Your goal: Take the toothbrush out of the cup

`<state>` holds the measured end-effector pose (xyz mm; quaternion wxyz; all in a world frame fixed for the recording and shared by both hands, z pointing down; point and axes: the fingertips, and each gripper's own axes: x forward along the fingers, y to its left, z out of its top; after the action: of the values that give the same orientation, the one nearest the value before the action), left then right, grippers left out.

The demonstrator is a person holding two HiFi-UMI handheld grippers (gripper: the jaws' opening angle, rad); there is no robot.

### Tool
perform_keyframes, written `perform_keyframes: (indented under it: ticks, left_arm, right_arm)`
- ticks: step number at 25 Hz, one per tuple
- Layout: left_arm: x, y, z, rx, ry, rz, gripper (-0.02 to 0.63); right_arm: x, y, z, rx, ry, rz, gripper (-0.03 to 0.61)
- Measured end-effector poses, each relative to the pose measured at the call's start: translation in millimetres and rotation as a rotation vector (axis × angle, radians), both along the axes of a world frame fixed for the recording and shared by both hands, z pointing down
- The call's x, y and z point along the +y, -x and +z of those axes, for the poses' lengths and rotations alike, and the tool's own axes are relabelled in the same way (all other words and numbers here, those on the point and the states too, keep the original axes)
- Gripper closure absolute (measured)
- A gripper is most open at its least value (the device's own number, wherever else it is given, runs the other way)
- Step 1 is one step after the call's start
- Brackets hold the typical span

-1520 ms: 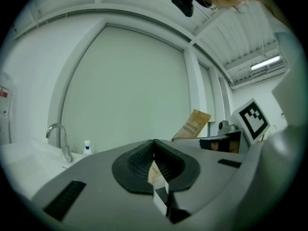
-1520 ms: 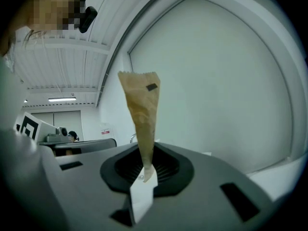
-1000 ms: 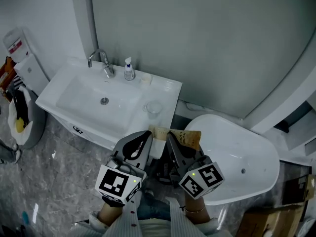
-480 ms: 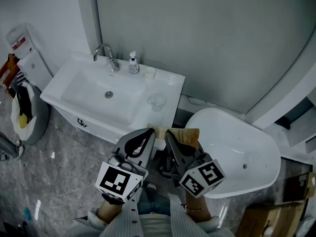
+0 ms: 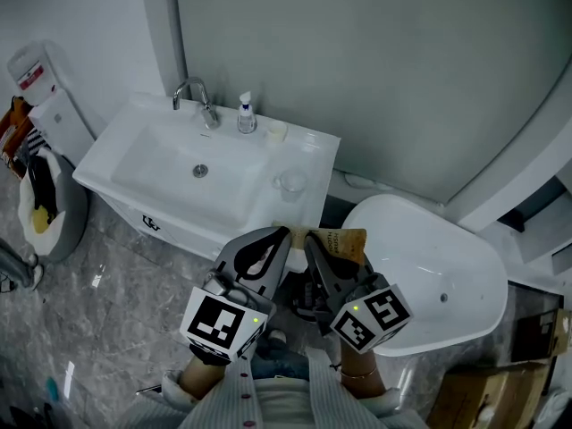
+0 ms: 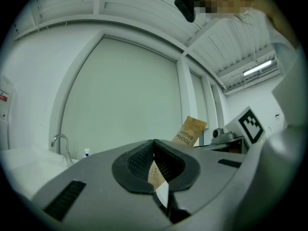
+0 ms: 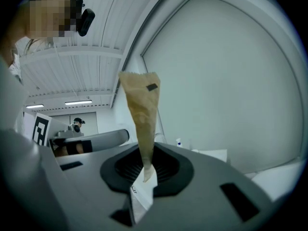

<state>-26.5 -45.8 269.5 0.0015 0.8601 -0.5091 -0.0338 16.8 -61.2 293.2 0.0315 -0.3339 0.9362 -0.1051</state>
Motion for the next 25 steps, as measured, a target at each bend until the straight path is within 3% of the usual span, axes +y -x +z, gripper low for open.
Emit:
perform_keyframes:
  ticks: [25]
  left_arm:
    - [-10.6,1.7,3.9,0.01,0.01,0.019,0.597]
  right_arm:
    - [-9.8,7.8,4.1,0.024,0.011,-0.025,0.532]
